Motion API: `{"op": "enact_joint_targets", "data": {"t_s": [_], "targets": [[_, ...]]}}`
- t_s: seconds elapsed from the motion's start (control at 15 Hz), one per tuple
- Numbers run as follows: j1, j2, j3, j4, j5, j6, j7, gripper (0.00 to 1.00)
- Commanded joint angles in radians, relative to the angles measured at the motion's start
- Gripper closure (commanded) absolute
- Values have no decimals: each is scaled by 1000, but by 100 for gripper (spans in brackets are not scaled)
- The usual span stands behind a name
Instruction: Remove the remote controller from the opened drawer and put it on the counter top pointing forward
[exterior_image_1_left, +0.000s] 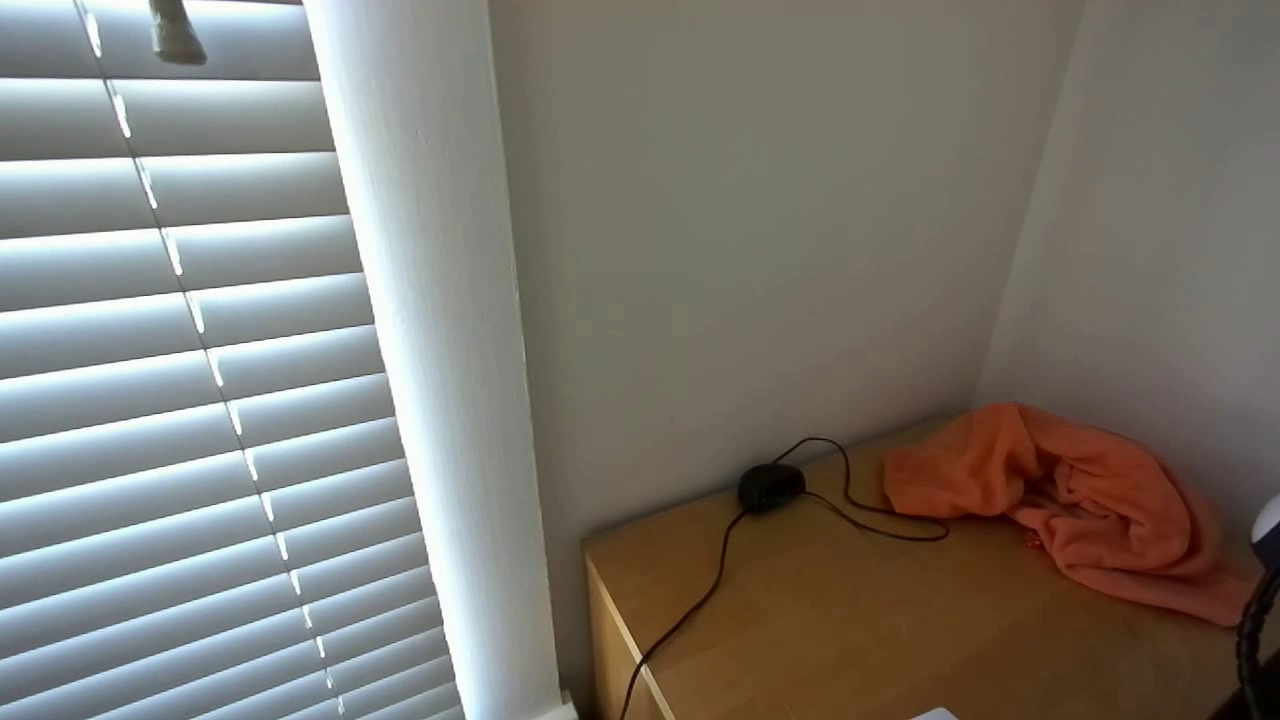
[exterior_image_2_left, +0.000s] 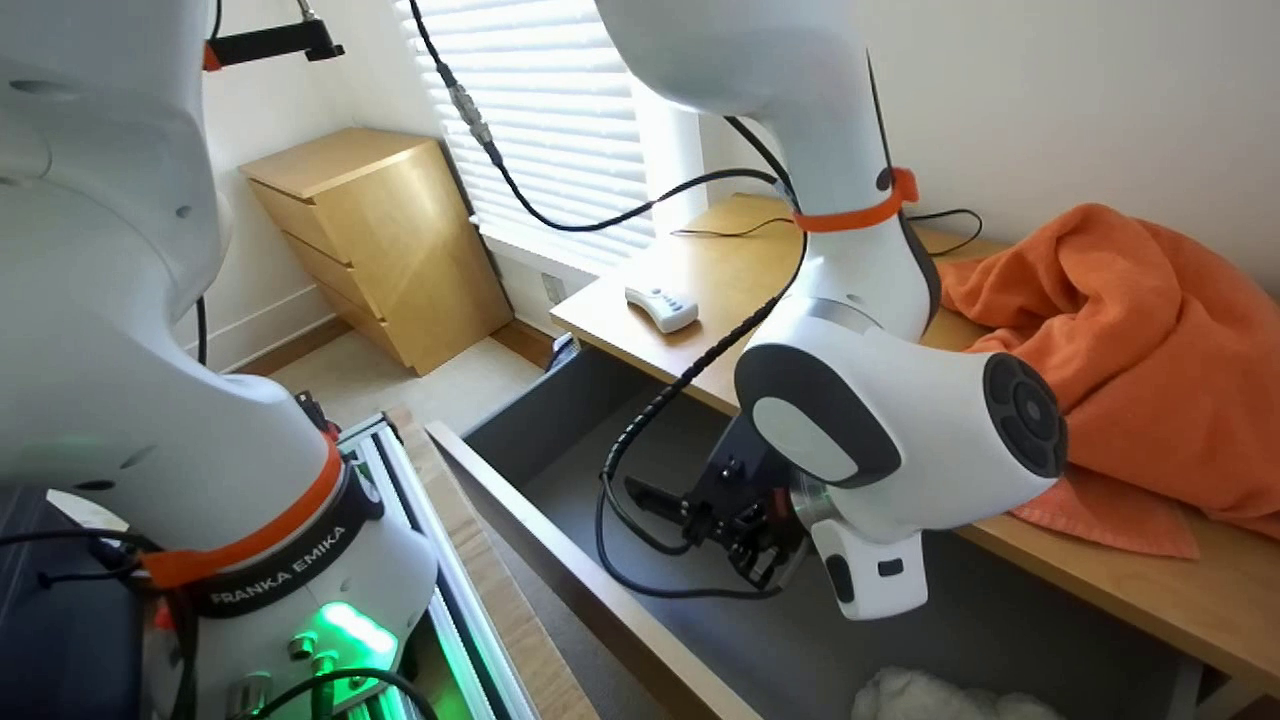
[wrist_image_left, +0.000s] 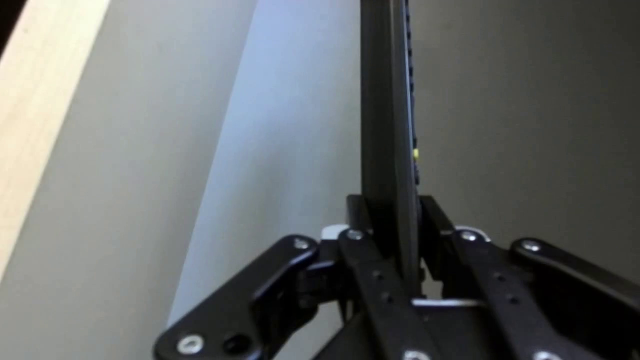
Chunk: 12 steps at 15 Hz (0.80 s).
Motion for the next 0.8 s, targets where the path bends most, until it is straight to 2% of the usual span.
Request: {"op": "enact_joint_targets", "data": {"t_s": [0.0, 0.4, 0.47, 0.67, 0.73], "targets": [[31, -157, -42, -103, -44, -61, 38, 93], [55, -335, -81, -166, -126, -126, 69, 93], [45, -251, -63, -117, -92, -99, 44, 71], [50, -307, -70, -140, -106, -110, 52, 71], [50, -311, -71, -144, -107, -110, 52, 93]]}}
